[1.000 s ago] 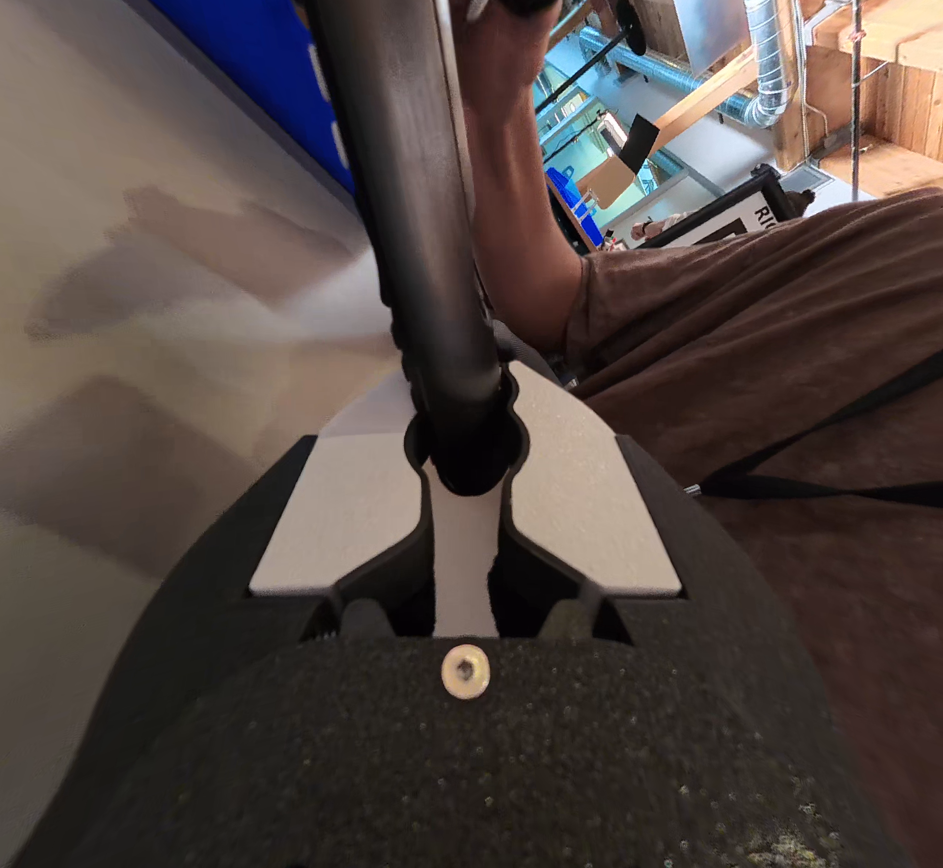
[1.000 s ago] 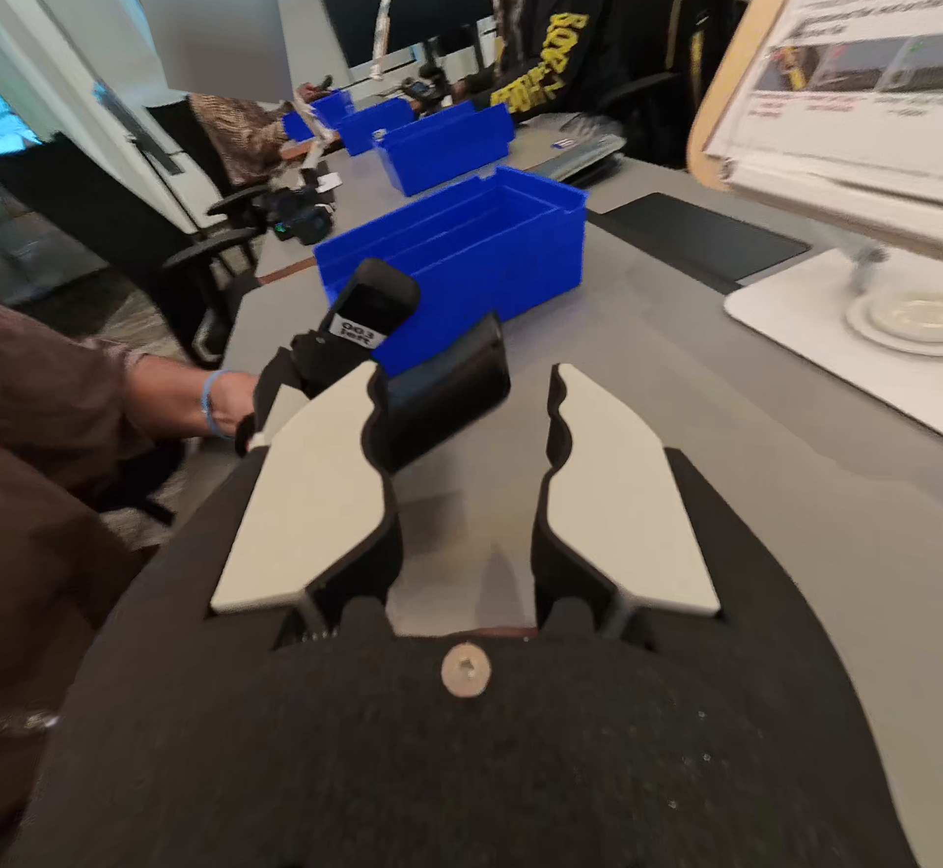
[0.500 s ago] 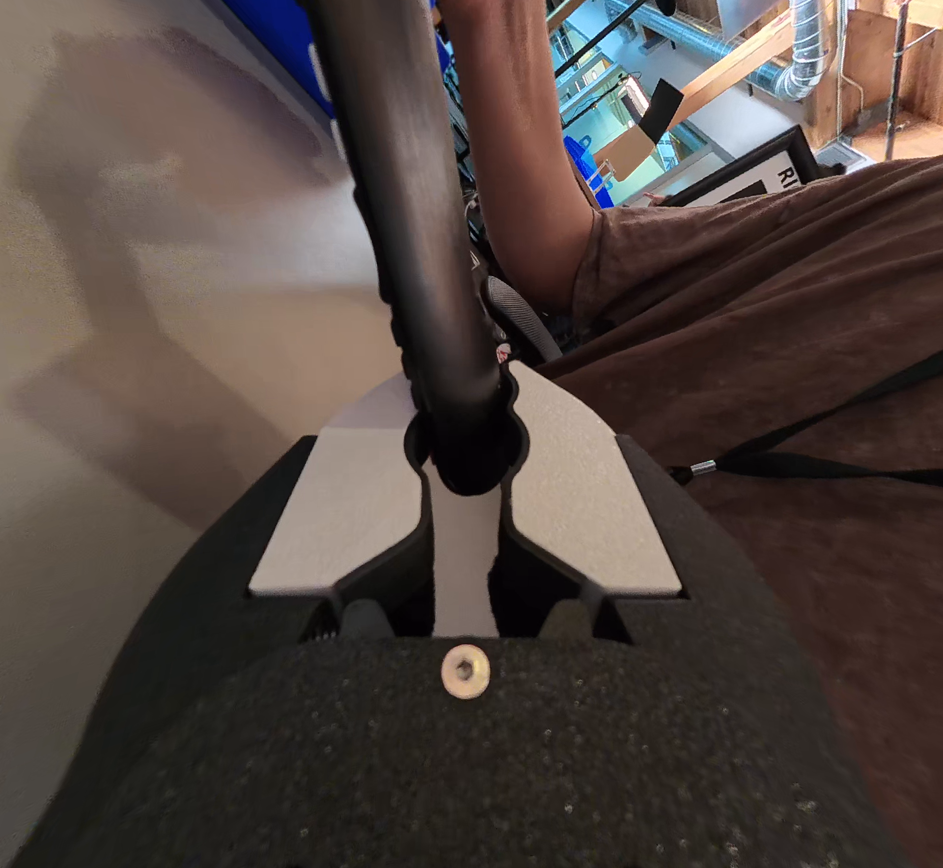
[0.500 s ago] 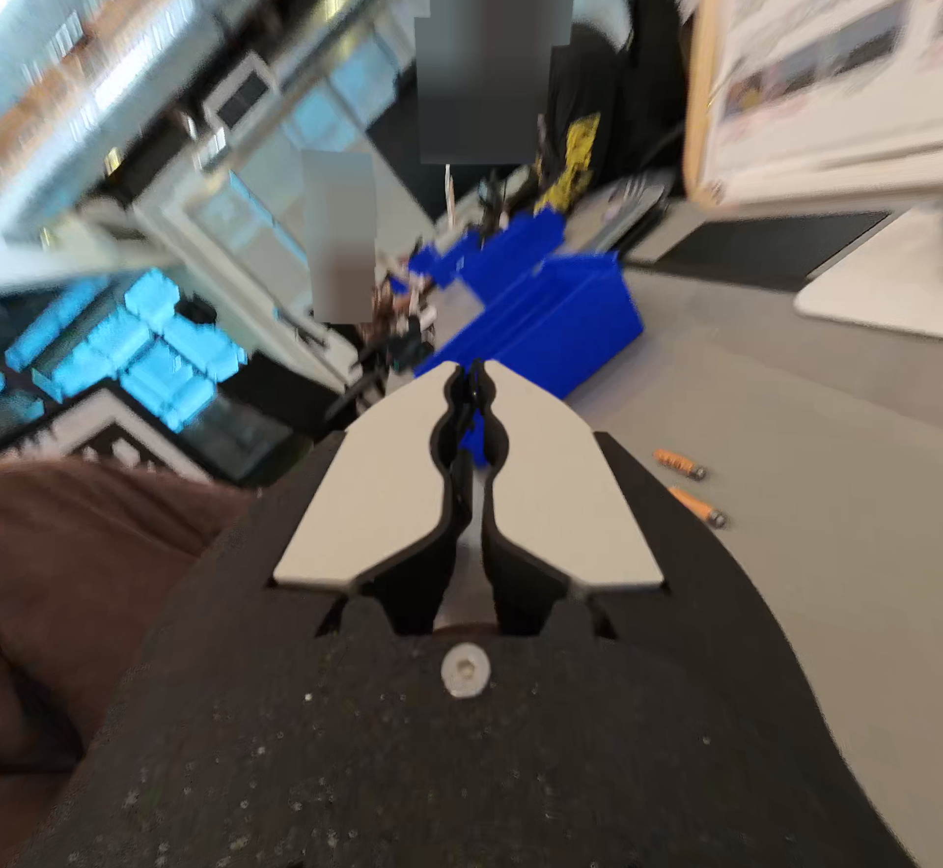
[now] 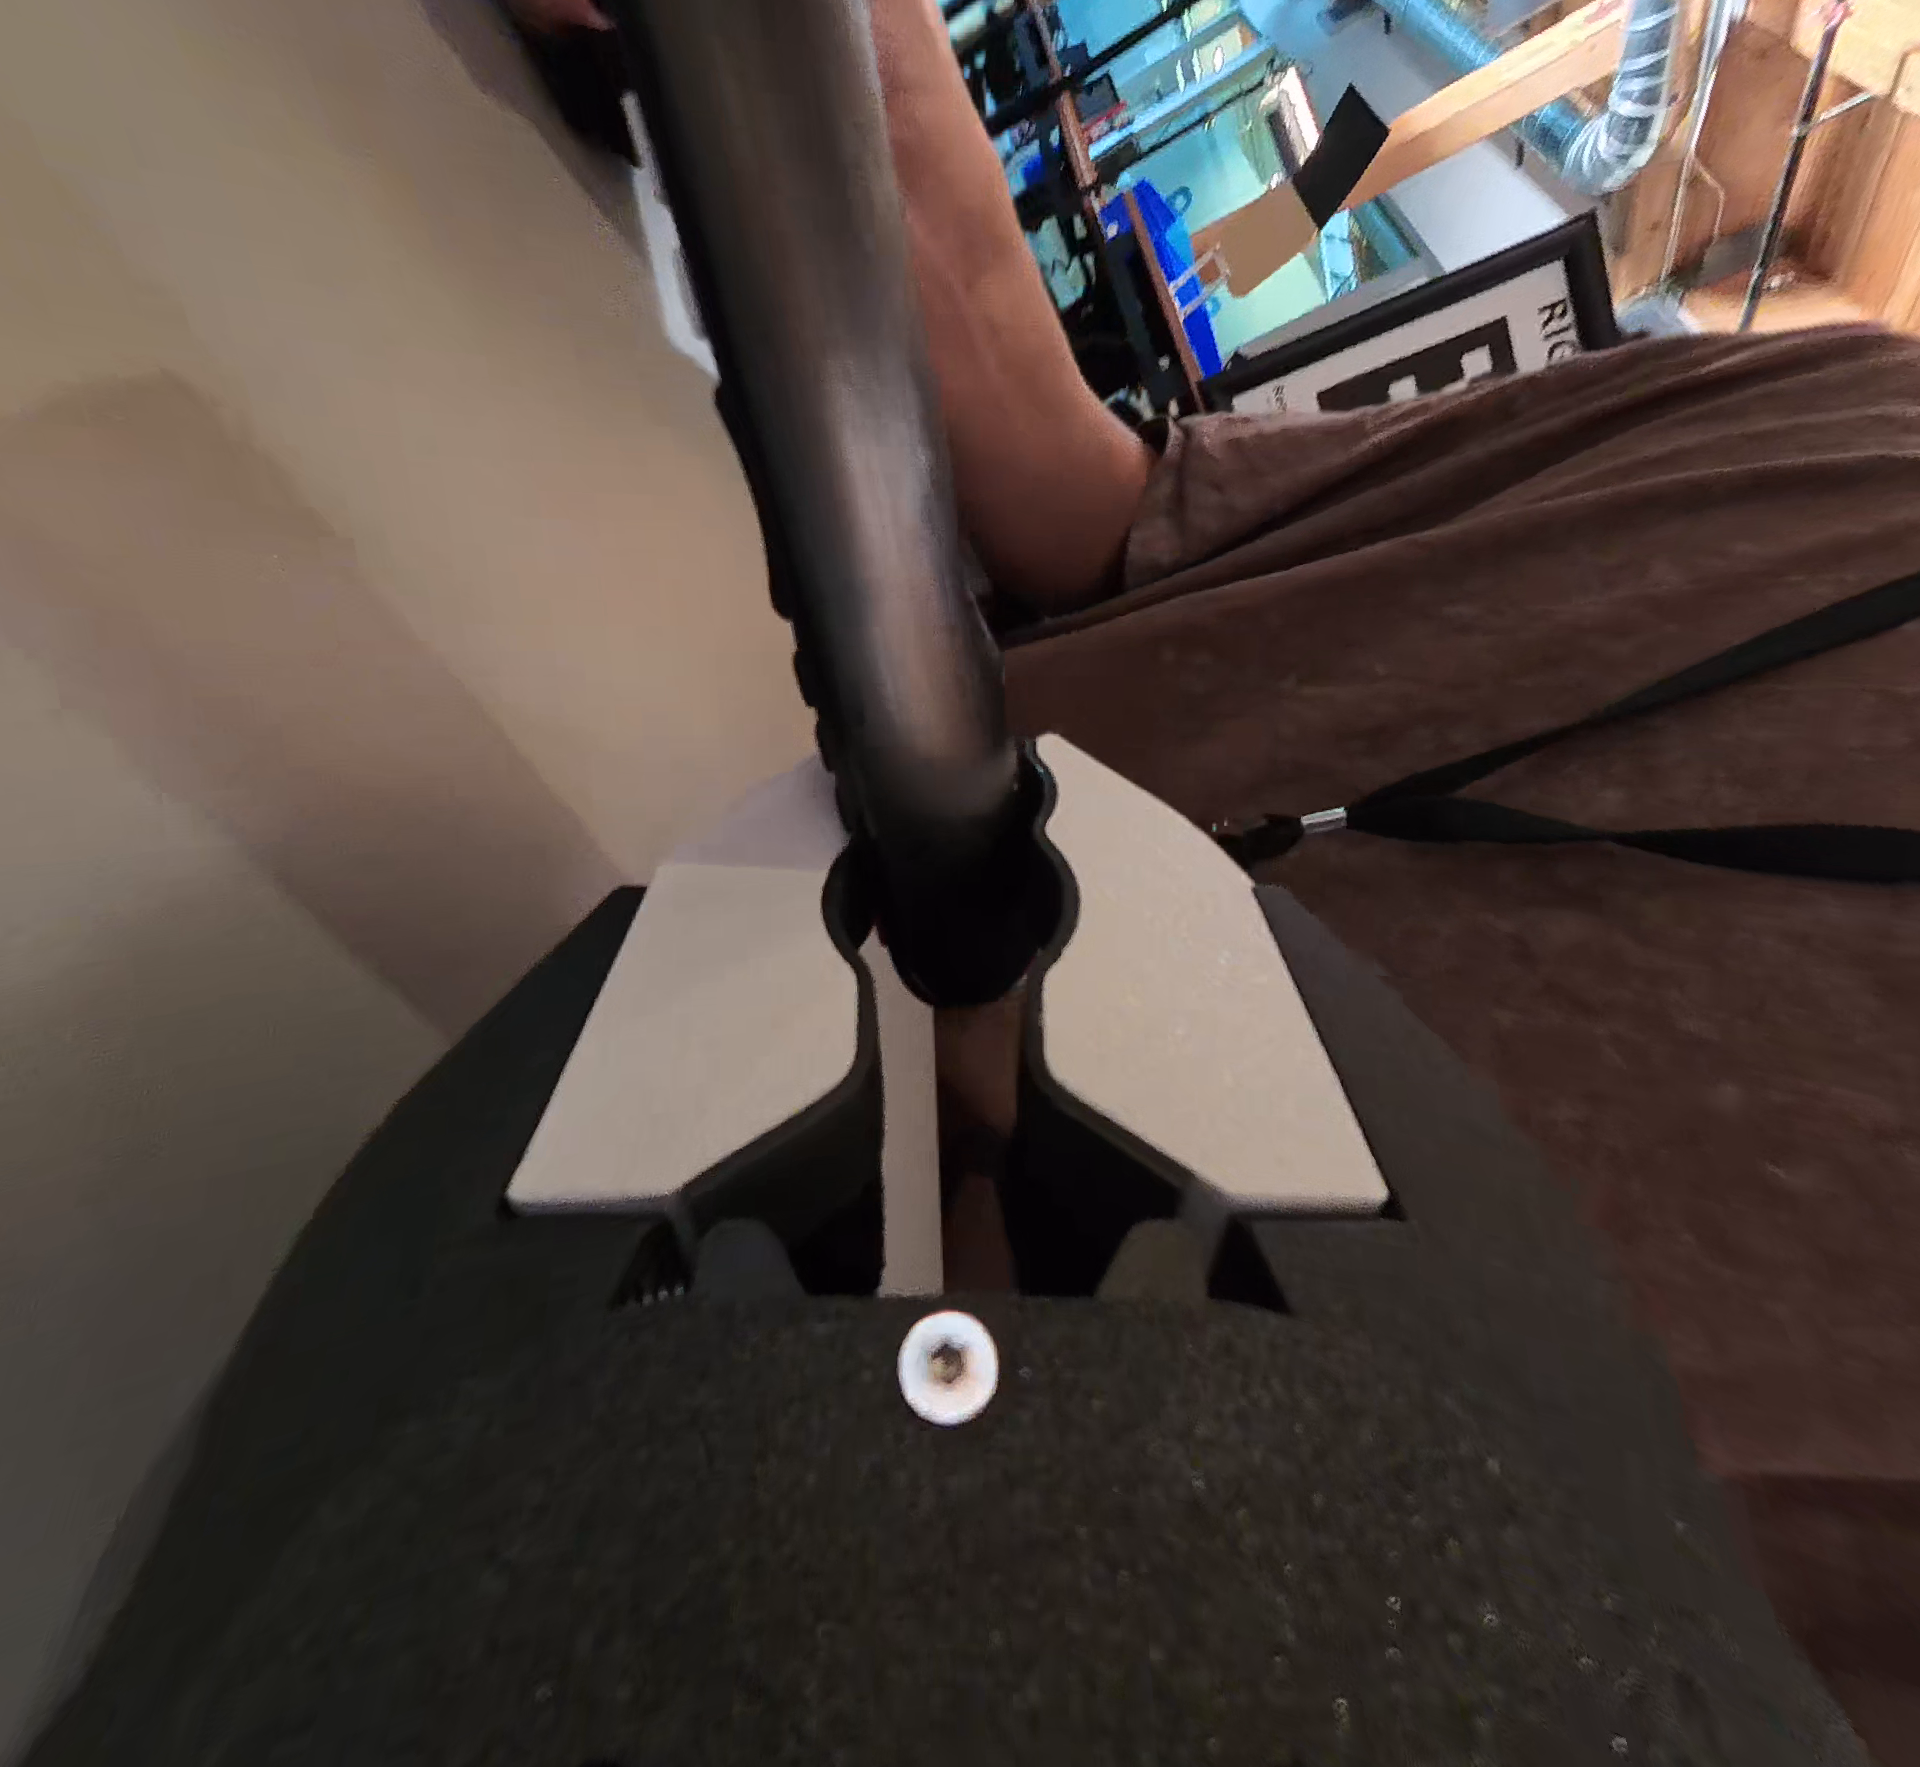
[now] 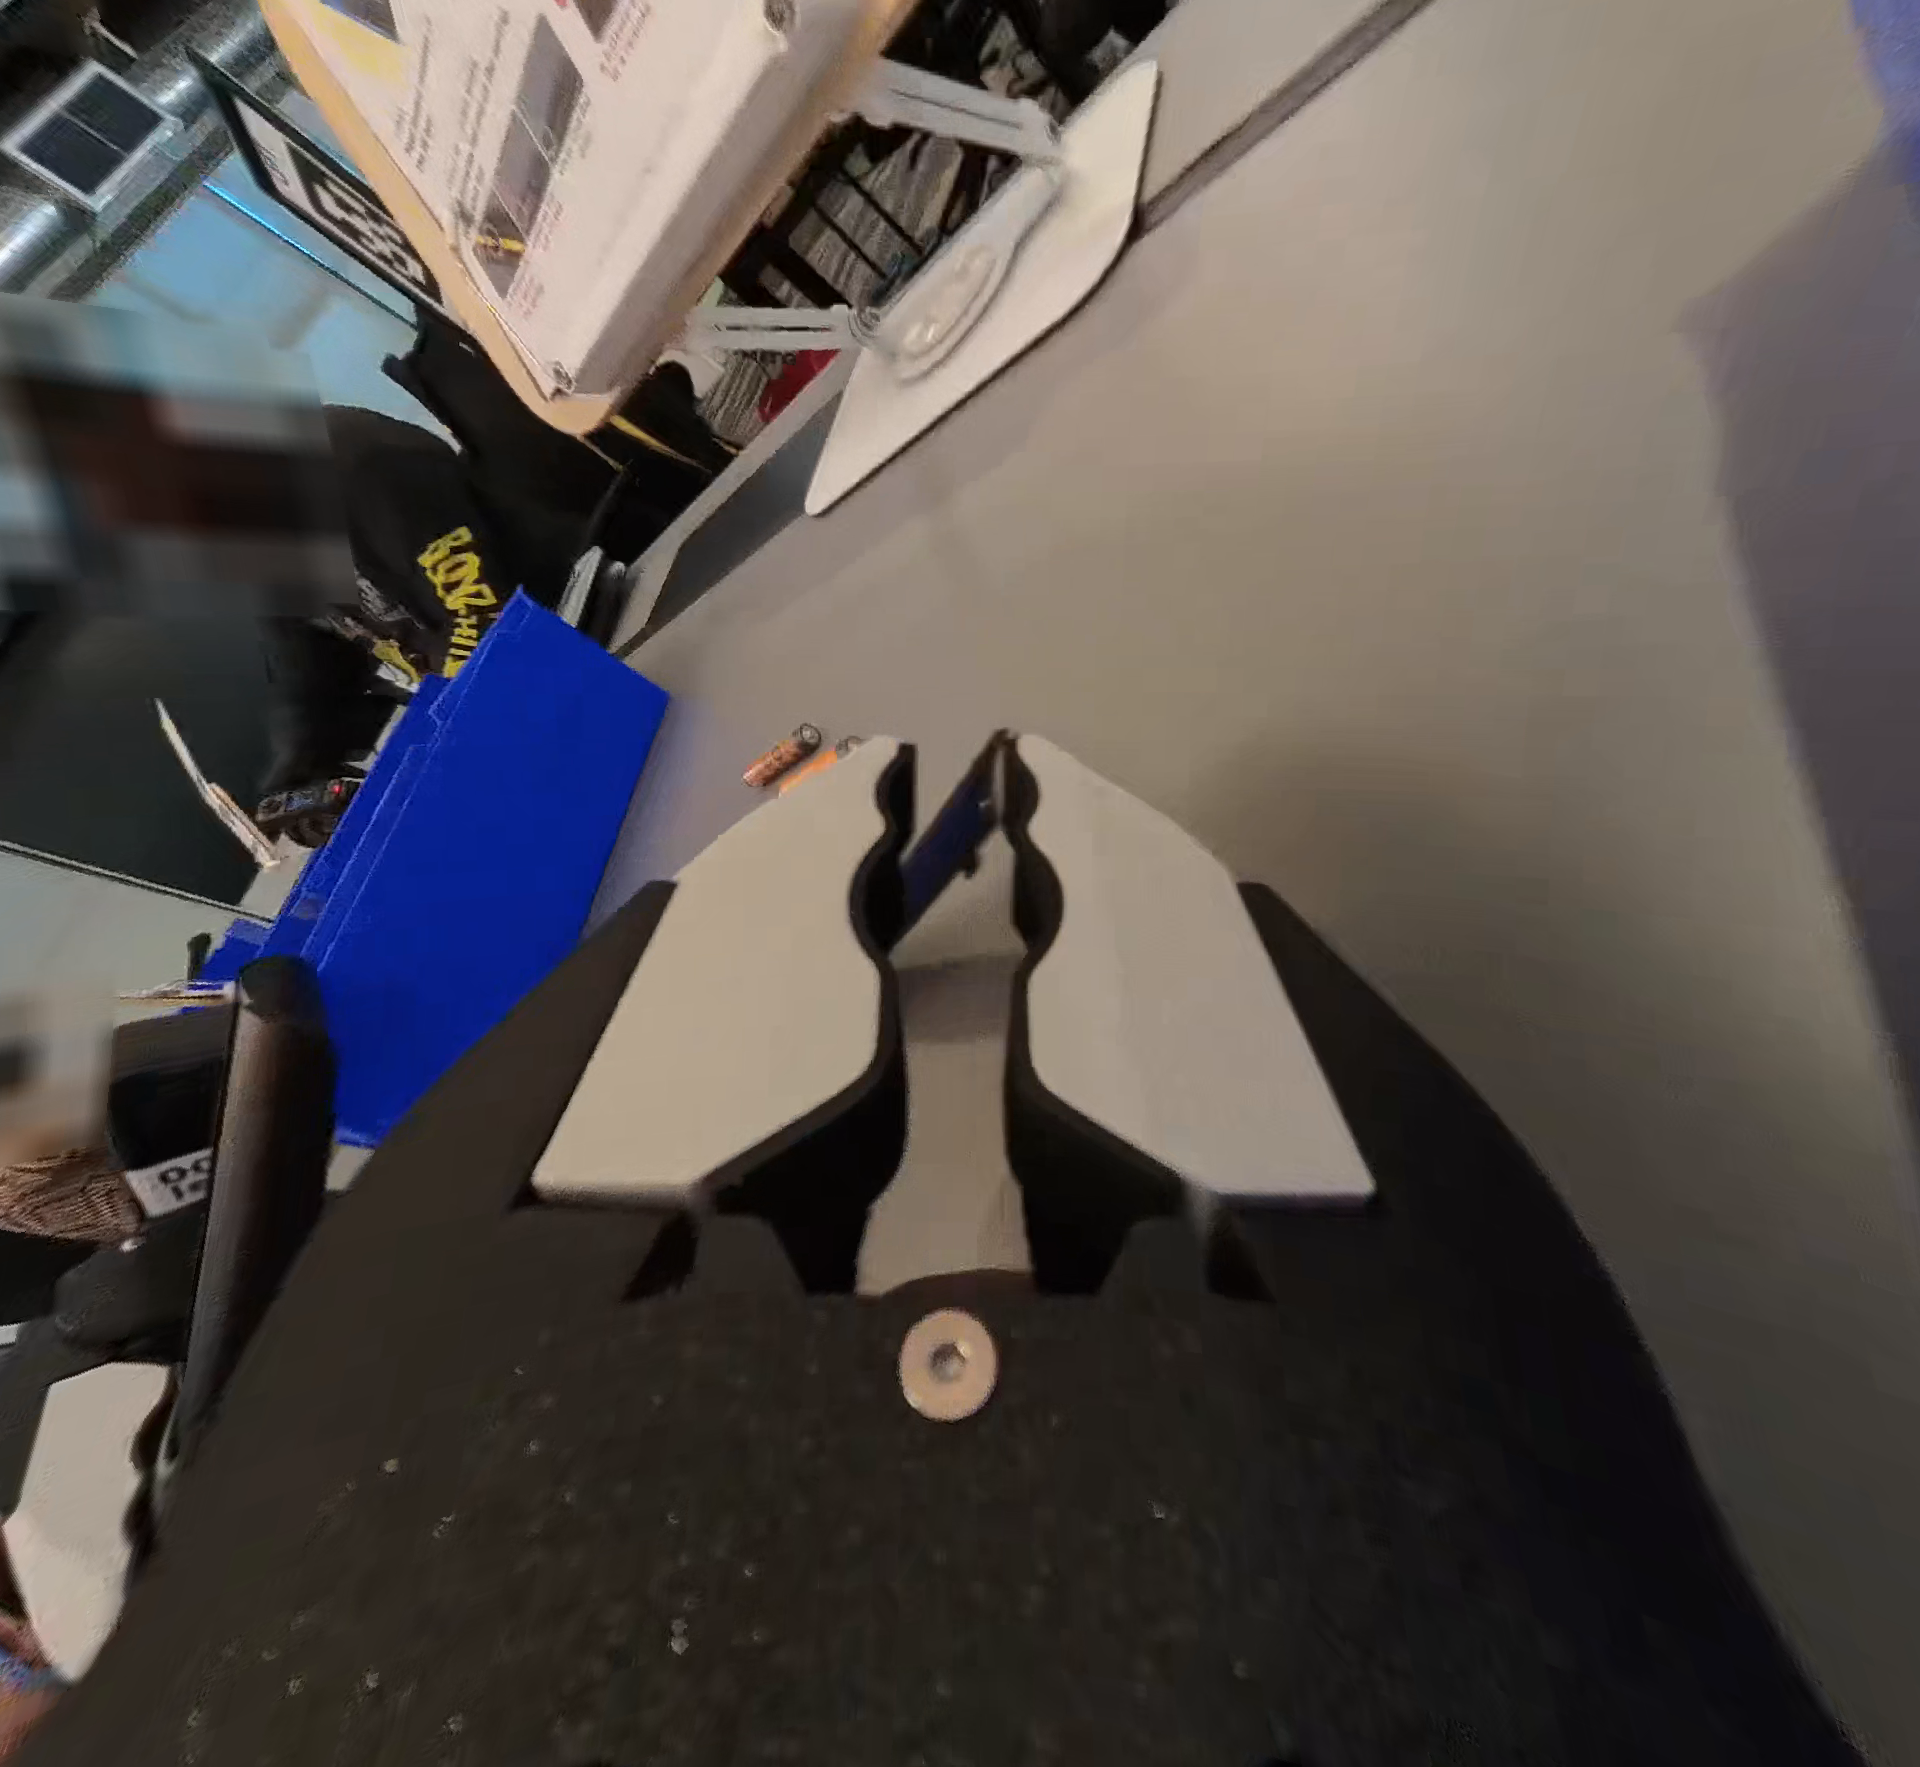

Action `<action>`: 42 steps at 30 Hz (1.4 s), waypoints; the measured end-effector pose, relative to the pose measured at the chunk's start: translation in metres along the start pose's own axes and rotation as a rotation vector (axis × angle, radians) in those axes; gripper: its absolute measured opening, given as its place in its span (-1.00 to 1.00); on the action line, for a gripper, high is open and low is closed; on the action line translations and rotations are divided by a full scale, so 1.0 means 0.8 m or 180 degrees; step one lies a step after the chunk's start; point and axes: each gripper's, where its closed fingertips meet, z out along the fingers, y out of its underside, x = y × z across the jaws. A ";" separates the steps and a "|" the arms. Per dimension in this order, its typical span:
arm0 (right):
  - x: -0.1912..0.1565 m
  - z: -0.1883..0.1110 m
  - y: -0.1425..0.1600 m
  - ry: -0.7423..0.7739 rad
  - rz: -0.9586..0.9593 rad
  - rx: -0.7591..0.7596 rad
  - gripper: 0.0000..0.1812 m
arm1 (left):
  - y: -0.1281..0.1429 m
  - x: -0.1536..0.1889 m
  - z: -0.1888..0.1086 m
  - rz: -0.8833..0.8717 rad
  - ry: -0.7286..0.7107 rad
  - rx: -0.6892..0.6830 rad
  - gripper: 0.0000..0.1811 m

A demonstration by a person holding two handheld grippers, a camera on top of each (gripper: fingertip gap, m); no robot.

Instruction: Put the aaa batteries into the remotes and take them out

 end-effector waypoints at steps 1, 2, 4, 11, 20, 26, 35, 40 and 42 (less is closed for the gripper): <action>0.000 0.000 0.003 0.0002 0.0011 -0.0023 -0.70 | 0.001 0.001 0.001 0.0024 -0.0007 -0.0068 -0.72; -0.004 -0.002 0.000 -0.0054 -0.0007 0.0003 -0.64 | 0.002 0.003 0.002 0.0040 0.0009 -0.0136 -0.73; -0.010 -0.005 0.000 -0.0047 -0.0215 -0.0081 -0.45 | 0.002 0.013 0.002 0.0057 0.0089 -0.0280 -0.72; -0.098 -0.043 0.042 -0.0744 -0.2280 -0.1088 -0.07 | 0.004 0.032 -0.010 0.0032 0.0026 -0.0982 -0.72; -0.165 -0.088 0.136 -0.2034 -0.5500 -0.2427 -0.26 | 0.016 0.025 -0.002 -0.0310 0.0007 -0.1824 -0.72; -0.122 -0.074 0.181 -0.1973 -0.5847 -0.3260 -0.30 | 0.009 0.028 0.012 -0.0402 0.0150 -0.2016 -0.71; -0.108 -0.084 0.166 -0.1958 -0.5022 -0.3077 -0.37 | -0.038 0.011 -0.003 0.0264 -0.0156 -0.1233 -0.49; -0.116 -0.088 0.144 -0.2116 -0.4269 -0.2869 -0.37 | -0.080 -0.004 -0.007 0.1537 -0.0742 -0.0227 -0.18; -0.124 -0.088 0.138 -0.2166 -0.4075 -0.2779 -0.37 | -0.097 -0.008 -0.005 0.1988 -0.0977 0.0233 -0.15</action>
